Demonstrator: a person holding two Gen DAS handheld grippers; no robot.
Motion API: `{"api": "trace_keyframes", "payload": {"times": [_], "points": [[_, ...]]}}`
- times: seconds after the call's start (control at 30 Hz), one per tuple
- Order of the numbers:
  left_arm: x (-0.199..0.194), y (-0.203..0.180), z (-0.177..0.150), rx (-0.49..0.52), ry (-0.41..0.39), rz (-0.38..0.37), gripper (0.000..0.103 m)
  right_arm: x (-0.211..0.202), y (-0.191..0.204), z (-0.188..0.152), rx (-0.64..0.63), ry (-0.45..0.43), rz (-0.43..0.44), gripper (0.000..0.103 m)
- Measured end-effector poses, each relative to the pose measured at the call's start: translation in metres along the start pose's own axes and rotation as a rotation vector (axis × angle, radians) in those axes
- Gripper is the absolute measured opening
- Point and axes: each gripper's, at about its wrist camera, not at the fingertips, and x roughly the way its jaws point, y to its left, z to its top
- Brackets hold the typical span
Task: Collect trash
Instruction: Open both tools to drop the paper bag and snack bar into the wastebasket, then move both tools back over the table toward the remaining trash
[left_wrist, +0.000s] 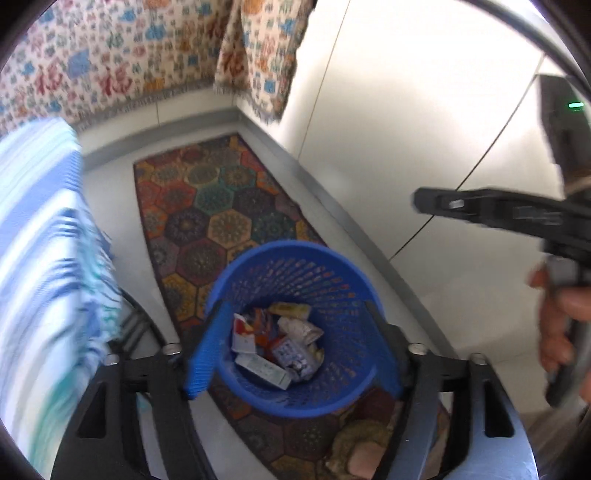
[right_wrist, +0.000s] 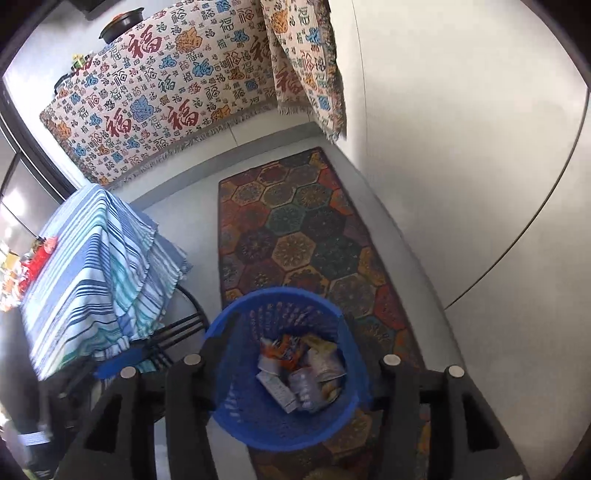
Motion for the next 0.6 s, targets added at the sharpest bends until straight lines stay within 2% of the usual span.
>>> {"api": "trace_keyframes", "payload": {"times": [0.1,0.17,0.3,0.47,0.6], "points": [[-0.046,0.008,-0.011,0.019,-0.064,0.017,0.095,-0.001,0.012,0.002,-0.033,-0.007,-0.021,0.067],[-0.071,0.020,-0.022,0.026,-0.088,0.039,0.098,-0.004,0.025,0.002,-0.064,-0.024,-0.038,0.068],[-0.113,0.060,-0.049,-0.011,-0.091,0.131,0.098,-0.012,0.067,-0.006,-0.169,-0.086,-0.049,0.069],[-0.152,0.132,-0.086,-0.085,-0.093,0.283,0.098,-0.025,0.139,-0.029,-0.328,-0.161,0.016,0.069],[-0.175,0.191,-0.113,-0.155,-0.091,0.376,0.098,-0.033,0.204,-0.054,-0.429,-0.147,0.090,0.069]]}}
